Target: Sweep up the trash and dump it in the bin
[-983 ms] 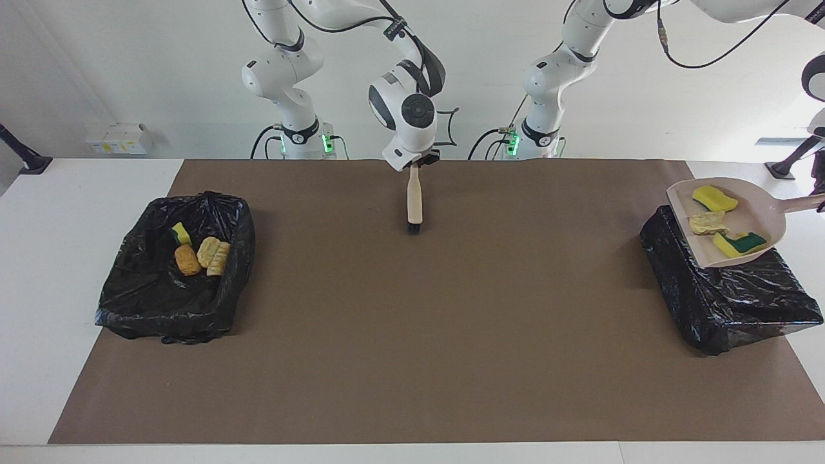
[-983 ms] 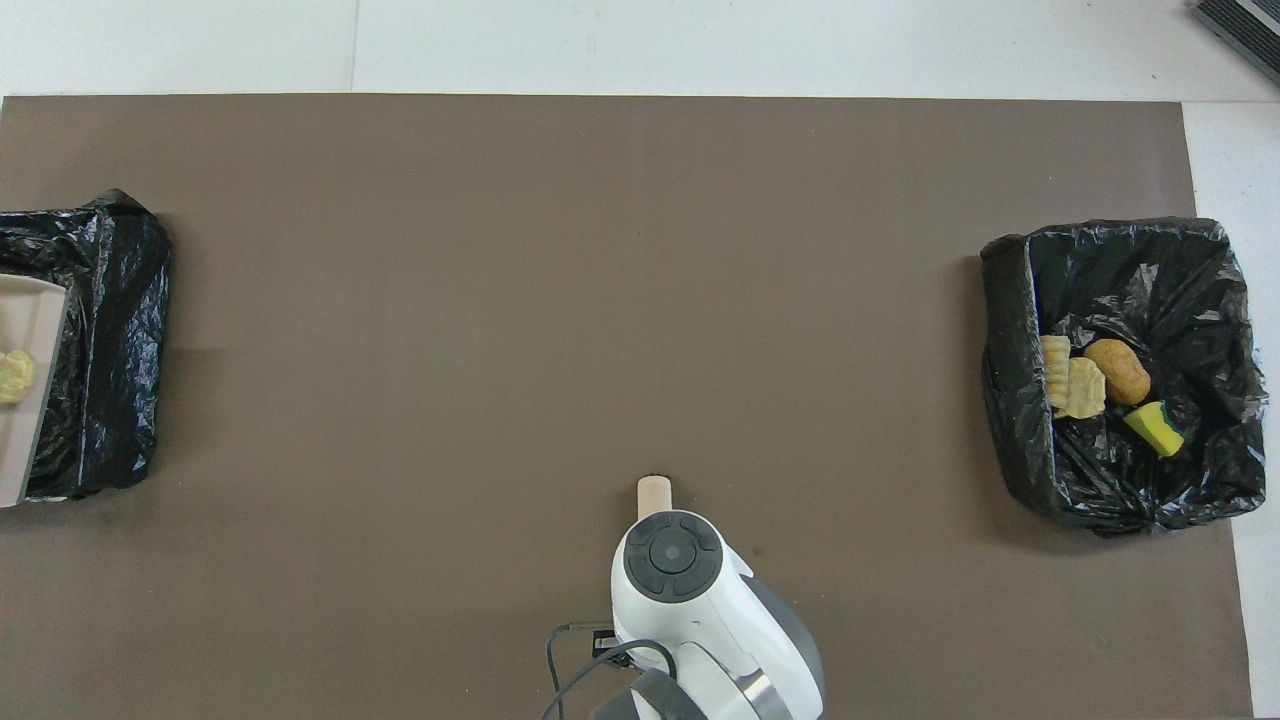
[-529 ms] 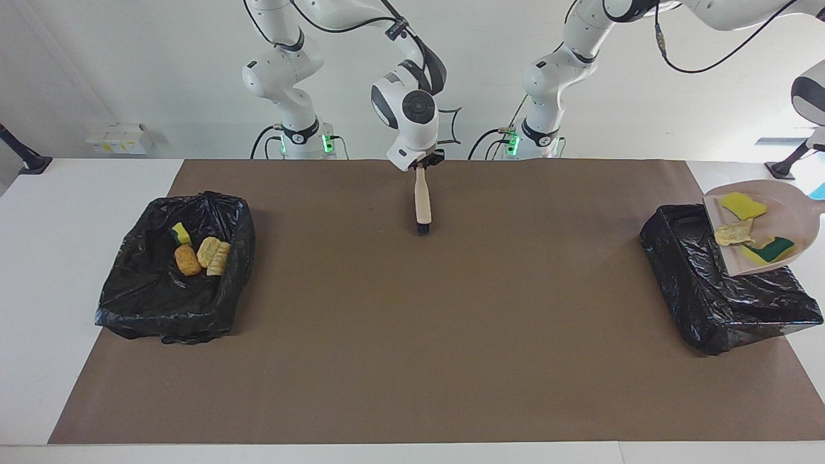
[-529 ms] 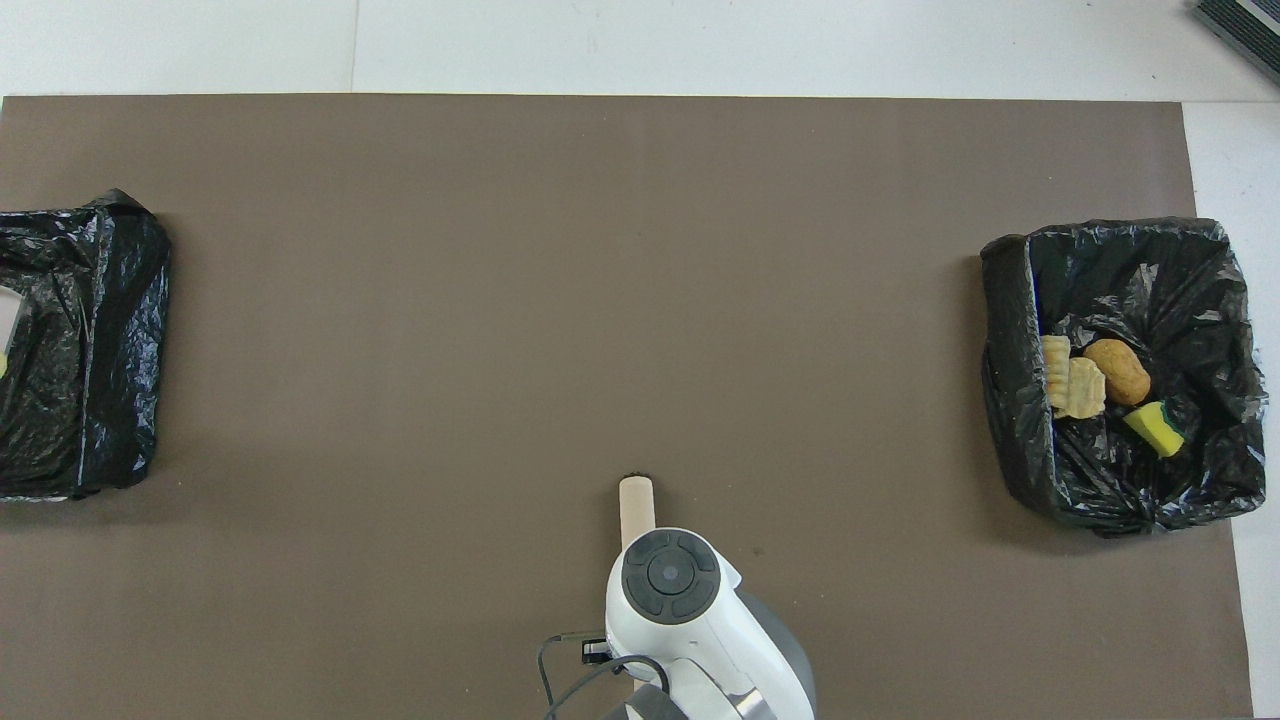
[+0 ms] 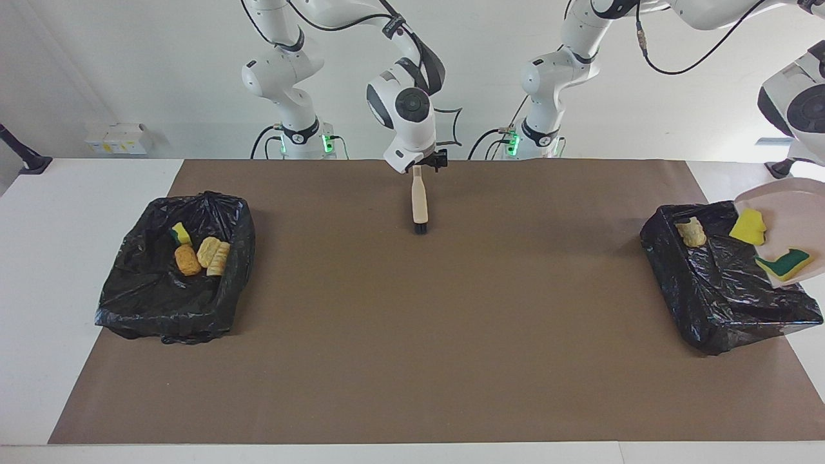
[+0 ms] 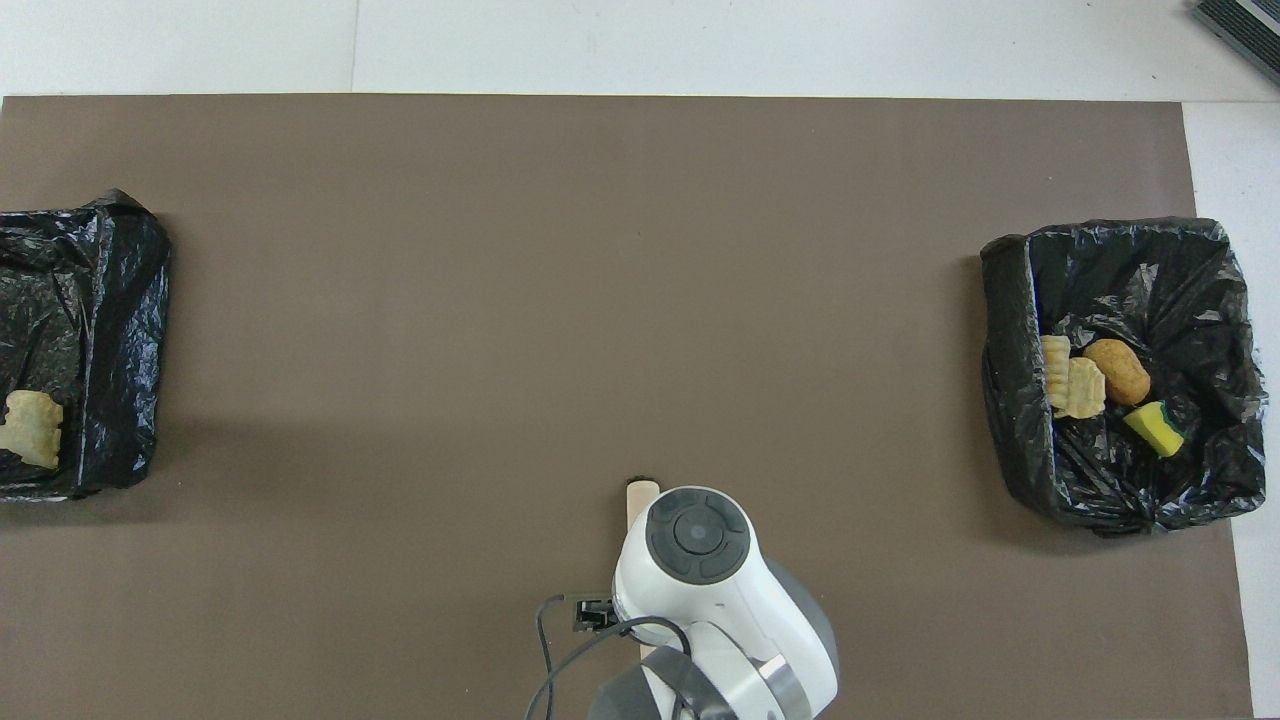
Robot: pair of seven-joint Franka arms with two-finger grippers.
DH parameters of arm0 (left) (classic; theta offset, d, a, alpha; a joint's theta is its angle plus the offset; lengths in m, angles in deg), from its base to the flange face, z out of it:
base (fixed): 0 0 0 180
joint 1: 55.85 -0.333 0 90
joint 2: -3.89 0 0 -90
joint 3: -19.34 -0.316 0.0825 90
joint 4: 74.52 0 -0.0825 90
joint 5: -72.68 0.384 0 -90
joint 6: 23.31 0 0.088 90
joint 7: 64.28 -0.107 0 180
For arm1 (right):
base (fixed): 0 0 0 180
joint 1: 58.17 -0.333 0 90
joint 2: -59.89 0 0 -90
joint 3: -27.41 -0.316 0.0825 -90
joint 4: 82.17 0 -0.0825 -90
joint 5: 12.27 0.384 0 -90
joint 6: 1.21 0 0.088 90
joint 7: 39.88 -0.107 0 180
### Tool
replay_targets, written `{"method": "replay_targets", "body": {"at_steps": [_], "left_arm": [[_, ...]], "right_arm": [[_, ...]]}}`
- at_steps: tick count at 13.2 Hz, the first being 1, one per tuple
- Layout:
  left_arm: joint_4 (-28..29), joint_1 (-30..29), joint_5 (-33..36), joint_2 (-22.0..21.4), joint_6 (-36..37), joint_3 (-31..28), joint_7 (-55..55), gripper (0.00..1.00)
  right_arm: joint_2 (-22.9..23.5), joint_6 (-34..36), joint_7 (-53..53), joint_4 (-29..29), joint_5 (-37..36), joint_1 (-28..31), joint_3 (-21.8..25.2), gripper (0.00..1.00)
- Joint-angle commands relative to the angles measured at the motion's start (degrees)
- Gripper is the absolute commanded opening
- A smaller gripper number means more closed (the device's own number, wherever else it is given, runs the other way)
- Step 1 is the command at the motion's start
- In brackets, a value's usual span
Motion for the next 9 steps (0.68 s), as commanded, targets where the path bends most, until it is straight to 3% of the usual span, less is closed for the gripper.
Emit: {"method": "replay_targets", "body": {"at_steps": [1,3,5,9], "left_arm": [[1.8,3.9,6.1,-2.5,1.9,-0.6,4.1,0.00],[5.4,6.0,6.3,-4.2,3.7,-0.6,8.4,0.00],[9.8,7.9,7.1,-6.3,4.1,-0.6,11.5,0.00],[8.6,8.1,9.0,-7.9,4.6,0.2,8.6,0.00]], "right_arm": [[-0.7,9.4,2.3,10.4,-2.6,9.6,0.2,1.00],[0.4,13.5,4.6,18.4,-12.1,15.4,-0.3,1.00],[0.4,12.9,12.4,20.6,-16.9,19.6,0.0,1.00],[0.5,13.3,23.9,26.3,-21.8,34.1,0.1,1.00]]}}
